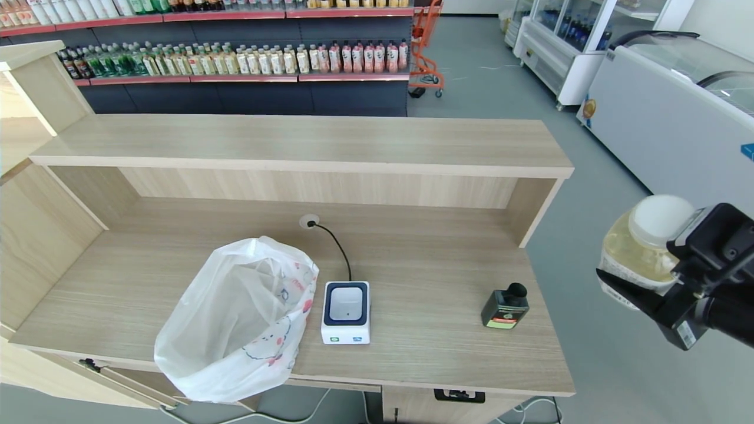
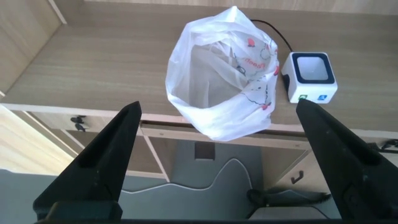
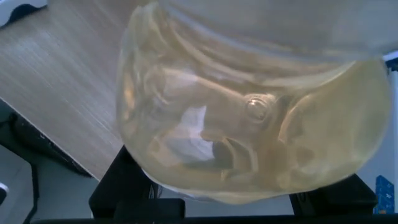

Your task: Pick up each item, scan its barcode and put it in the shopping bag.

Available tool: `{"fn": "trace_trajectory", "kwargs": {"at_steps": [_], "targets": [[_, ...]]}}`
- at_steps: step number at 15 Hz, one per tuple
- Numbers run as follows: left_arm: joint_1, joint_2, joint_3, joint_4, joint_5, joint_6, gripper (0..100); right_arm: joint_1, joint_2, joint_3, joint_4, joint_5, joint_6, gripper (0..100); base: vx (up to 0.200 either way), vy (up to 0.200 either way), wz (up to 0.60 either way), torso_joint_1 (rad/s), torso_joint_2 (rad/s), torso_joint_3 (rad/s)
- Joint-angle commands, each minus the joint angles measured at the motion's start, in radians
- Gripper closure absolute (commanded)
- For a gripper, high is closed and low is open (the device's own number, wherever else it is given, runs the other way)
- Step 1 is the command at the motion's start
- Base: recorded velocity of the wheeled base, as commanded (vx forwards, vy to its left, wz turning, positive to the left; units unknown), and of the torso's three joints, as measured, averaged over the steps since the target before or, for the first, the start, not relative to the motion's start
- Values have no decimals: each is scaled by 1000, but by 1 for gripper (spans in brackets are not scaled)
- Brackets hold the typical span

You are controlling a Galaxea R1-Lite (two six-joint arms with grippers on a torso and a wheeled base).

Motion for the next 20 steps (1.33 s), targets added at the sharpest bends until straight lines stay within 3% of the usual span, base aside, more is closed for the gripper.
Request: {"fn": "trace_trajectory", "kwargs": {"at_steps": [1, 6, 12, 20], "targets": [[0, 0, 0, 1, 0, 0, 0, 3, 24, -2, -13, 32, -13, 100, 0, 200, 0, 12, 7, 2], [0, 0, 0, 1, 0, 0, 0, -2, 124, 1, -119, 81, -27, 100, 0, 200, 0, 1, 0, 1], [0, 0, 0, 1, -1, 0, 0, -36, 389, 4, -441, 293, -47, 100, 0, 200, 0, 3, 2, 0], [0, 0, 0, 1, 0, 0, 0, -164, 722, 45, -904, 606, -117, 100, 0, 0, 0, 0, 0, 0]]}}
